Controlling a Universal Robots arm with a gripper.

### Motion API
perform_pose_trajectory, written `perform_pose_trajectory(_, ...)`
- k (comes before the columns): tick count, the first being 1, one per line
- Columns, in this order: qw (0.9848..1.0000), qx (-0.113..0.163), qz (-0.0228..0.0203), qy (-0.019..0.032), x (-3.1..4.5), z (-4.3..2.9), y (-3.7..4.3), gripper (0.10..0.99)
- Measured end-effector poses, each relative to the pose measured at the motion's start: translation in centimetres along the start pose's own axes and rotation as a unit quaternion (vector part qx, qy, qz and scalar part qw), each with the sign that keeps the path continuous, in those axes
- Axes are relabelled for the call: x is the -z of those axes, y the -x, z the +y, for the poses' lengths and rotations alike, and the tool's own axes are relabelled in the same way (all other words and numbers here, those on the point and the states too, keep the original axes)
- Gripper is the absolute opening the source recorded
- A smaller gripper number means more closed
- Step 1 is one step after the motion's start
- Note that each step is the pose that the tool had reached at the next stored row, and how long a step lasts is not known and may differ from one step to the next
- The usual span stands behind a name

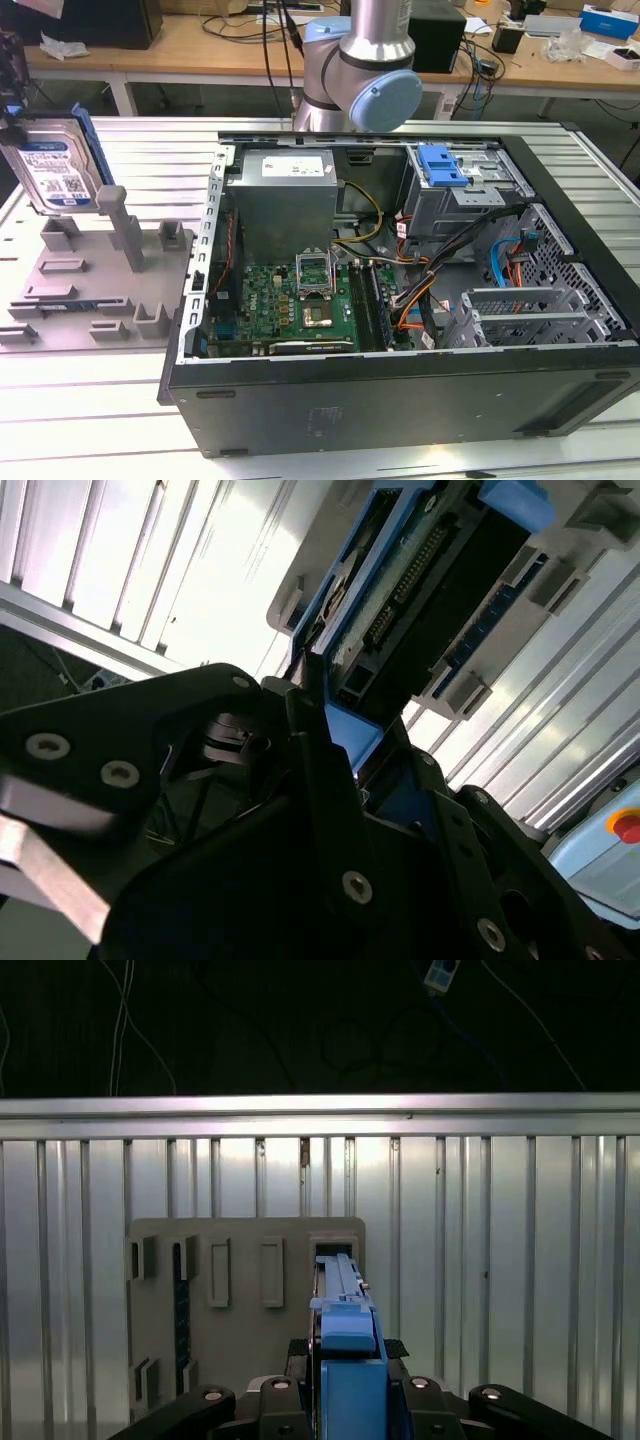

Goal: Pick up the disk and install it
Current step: 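Pick up the disk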

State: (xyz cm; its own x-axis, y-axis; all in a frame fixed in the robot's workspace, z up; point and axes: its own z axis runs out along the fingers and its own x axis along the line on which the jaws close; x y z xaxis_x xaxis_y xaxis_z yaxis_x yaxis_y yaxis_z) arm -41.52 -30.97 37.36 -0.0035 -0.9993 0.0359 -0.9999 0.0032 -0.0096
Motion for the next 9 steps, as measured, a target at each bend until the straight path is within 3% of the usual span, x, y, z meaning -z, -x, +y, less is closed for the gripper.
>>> perform_pose_trajectory(7,1.0,0.0,-0.0007,0.0001,2.52,-0.09,-0.09,0.365)
perform_pose_trajectory(9,1.0,0.0,-0.0009,0.0,3.87,-0.15,-0.14,0.365)
